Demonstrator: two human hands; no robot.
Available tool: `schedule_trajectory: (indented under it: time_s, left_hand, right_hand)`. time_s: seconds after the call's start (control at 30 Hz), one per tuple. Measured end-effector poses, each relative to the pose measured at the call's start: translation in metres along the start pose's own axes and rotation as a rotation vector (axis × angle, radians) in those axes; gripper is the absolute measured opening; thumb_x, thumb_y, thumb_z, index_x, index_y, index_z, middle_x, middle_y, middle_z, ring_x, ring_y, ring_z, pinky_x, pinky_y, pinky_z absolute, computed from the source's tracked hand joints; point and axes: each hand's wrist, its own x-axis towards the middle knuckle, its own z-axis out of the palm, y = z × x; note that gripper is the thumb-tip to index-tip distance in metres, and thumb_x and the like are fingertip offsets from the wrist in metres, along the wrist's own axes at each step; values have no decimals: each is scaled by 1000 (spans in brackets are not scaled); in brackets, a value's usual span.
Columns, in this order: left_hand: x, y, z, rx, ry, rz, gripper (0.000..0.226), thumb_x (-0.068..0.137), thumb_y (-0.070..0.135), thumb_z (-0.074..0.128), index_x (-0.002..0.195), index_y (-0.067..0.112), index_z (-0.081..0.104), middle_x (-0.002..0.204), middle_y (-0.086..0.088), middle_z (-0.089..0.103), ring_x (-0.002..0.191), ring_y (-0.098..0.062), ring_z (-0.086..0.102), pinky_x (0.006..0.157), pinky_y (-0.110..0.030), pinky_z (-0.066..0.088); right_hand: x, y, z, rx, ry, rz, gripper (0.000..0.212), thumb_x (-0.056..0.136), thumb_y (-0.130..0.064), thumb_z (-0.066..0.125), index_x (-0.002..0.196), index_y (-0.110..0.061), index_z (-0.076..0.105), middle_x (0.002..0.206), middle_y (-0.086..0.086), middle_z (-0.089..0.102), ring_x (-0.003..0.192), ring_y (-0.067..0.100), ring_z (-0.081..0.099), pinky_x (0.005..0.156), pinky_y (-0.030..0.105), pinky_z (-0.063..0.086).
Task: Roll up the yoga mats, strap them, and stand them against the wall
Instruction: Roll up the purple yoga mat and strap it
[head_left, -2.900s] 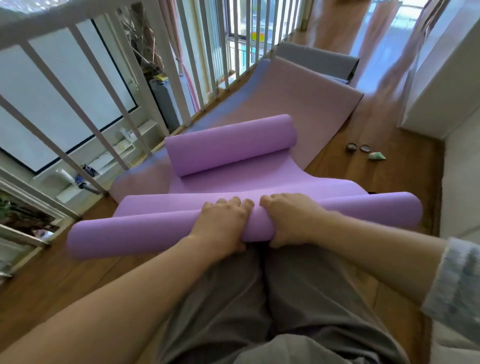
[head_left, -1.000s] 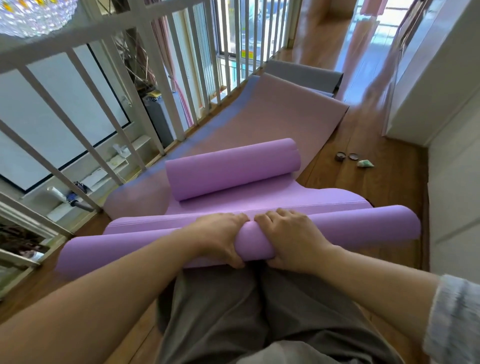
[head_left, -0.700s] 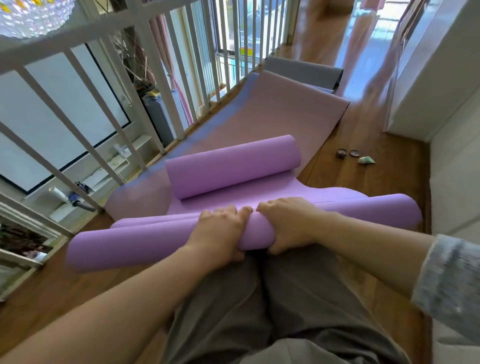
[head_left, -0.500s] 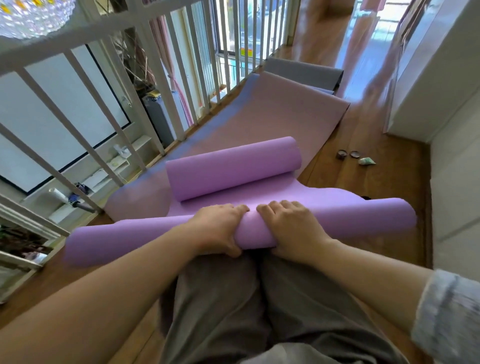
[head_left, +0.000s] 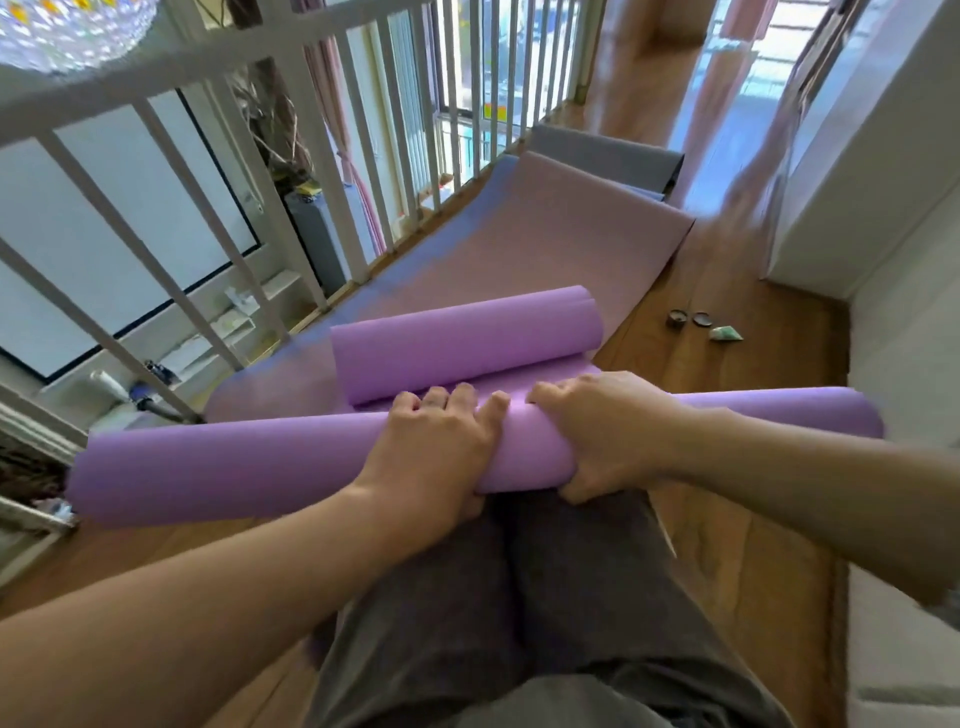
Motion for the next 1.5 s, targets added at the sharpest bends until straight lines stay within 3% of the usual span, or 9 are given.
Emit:
schedule_trajectory:
  time_s: [0.23,0.4,0.6,0.83,0.93,1.03,1.2,1.33,1.5]
  left_hand:
    - [-32,33,35,-64,-172,4,77,80,38,61,143,22,20,133,-6,41,117,-28,48,92,-37,35]
    - [-25,28,35,-132,-203,-11,78,74,43,66,138,22,26,128,-5,45,115,-27,48,90,-36,37]
    - [-11,11,35,-267,-300,14,83,70,55,70,136,22,33,132,-1,47,119,-24,48,96,-38,41]
    - [-4,6,37,-200,-274,-2,85,70,55,70,138,22,31,132,-1,46,116,-25,50,92,-37,42]
    - [11,-7,34,-333,-357,30,85,66,56,76,133,21,38,128,-1,52,113,-23,52,90,-33,43]
    - [21,-14,34,-392,-429,44,84,64,56,78,131,21,42,127,-1,53,112,-22,52,91,-30,43]
    - [0,2,45,-71,-212,0,91,76,48,69,146,20,18,139,-3,37,123,-25,44,100,-40,37]
    - [12,-7,49,-117,-181,-8,84,73,47,69,140,23,26,129,-2,47,113,-26,51,90,-39,43]
    - [27,-25,44,-294,-311,28,83,64,49,75,134,25,37,122,0,55,108,-24,56,88,-38,48]
  right_hand:
    - [-22,-18,48,111,-159,7,74,62,-50,74,124,-20,49,117,-1,62,101,21,60,83,32,49]
    - [-30,-22,47,-89,-54,-17,90,68,-55,68,142,-19,31,133,2,44,117,24,44,99,40,37]
    - [-17,-30,55,-26,-45,43,75,69,-45,69,133,-20,39,127,1,51,112,23,51,92,36,42]
    - [10,-9,37,201,-250,28,82,59,-50,83,125,-21,44,119,-1,57,106,21,56,87,35,47]
    - [4,-18,44,-28,-97,1,95,65,-58,74,141,-21,30,131,0,48,117,22,48,97,38,40]
    - [4,-25,54,-52,13,22,86,70,-50,70,141,-22,30,129,1,50,114,22,50,96,37,42]
    - [21,-9,40,107,-119,30,79,61,-47,78,128,-23,43,117,-2,59,104,20,58,82,32,47]
    - [38,-2,34,148,-234,31,82,58,-49,83,125,-22,45,118,2,61,104,22,57,84,33,47]
    - [19,-18,54,-83,77,59,76,70,-53,70,131,-19,41,123,1,55,108,23,54,91,36,42]
